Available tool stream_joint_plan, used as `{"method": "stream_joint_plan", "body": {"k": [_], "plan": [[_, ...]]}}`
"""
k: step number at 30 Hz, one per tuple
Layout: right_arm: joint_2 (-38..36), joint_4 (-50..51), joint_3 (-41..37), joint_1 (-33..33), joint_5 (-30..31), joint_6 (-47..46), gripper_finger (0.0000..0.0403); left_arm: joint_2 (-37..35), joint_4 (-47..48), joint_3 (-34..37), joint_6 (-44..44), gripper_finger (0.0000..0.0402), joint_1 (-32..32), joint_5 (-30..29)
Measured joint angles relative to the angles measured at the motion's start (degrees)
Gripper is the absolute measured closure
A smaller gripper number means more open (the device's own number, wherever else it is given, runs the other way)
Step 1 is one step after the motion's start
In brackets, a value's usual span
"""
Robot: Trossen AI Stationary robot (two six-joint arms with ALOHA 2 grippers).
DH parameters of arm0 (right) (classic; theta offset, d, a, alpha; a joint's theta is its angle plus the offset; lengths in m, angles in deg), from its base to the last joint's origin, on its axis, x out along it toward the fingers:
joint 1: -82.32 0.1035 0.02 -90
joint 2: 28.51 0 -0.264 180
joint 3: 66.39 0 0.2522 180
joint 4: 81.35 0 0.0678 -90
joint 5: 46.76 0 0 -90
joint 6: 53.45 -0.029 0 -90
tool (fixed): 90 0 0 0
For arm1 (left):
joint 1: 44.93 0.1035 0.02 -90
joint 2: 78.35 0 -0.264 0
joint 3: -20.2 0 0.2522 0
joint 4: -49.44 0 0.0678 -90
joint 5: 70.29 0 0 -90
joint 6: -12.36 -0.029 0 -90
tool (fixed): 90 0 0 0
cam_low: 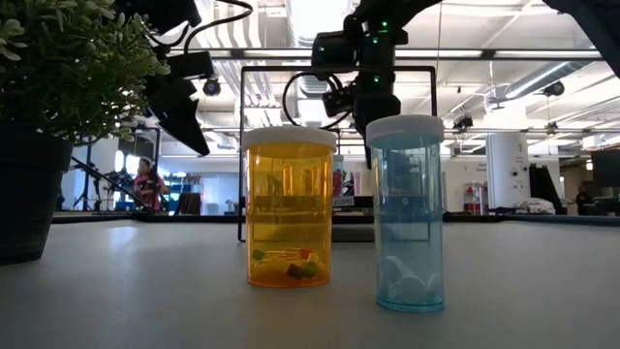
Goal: Pick and place medicine bottles onto shelf by color
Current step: Put the yellow pill bottle on the shelf aligned with the other yellow pill bottles, then put the orange pill bottle on the shelf aligned with the other orange pill bottles
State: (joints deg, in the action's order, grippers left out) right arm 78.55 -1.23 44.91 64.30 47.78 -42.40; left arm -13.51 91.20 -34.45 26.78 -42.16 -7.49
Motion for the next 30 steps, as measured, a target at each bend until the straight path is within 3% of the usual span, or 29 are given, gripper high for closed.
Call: {"method": "stream_joint_plan", "body": {"k": [14,30], "plan": [[-1.6,4.11,2.54,0.0,0.03,-0.71,0.0201,0.0,-0.05,0.0,0.0,0.0182,0.0,0.02],[-11.8,14.78,2.18,4.24,0.24,-12.72,0.0197,0.0,-0.38,-0.33,0.33,0.0182,0.01,0.02]]}}
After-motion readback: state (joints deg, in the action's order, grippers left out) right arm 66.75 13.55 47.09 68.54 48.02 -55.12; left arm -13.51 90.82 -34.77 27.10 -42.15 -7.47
